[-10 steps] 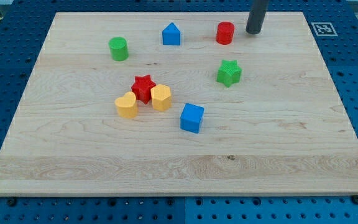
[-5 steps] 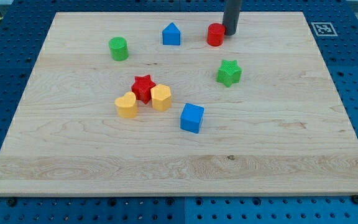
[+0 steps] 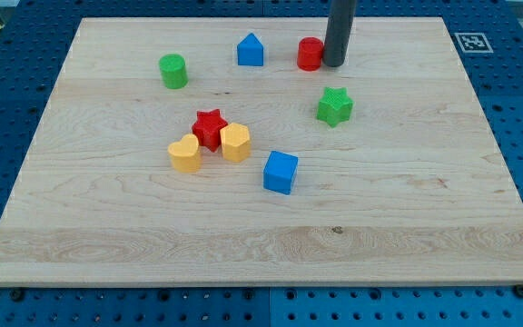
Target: Slide the red circle into the red star
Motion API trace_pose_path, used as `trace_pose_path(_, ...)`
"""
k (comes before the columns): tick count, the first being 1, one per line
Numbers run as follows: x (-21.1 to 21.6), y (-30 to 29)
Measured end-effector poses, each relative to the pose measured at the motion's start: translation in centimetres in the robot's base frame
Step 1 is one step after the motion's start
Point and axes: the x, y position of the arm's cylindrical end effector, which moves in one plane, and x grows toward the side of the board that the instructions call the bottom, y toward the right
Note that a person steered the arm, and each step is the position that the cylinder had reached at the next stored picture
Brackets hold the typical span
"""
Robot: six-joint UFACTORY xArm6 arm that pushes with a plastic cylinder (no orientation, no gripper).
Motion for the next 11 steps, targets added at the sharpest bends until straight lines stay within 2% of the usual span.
trace_pose_path(2, -2.9, -1.1)
trace_pose_path(4, -3.1, -6.1)
trace_pose_path(5, -3.1, -6.5)
trace_pose_path(6, -1.1, -6.6)
trace_pose_path(7, 2.7, -6.9)
trace_pose_path(11, 3.3, -15.5)
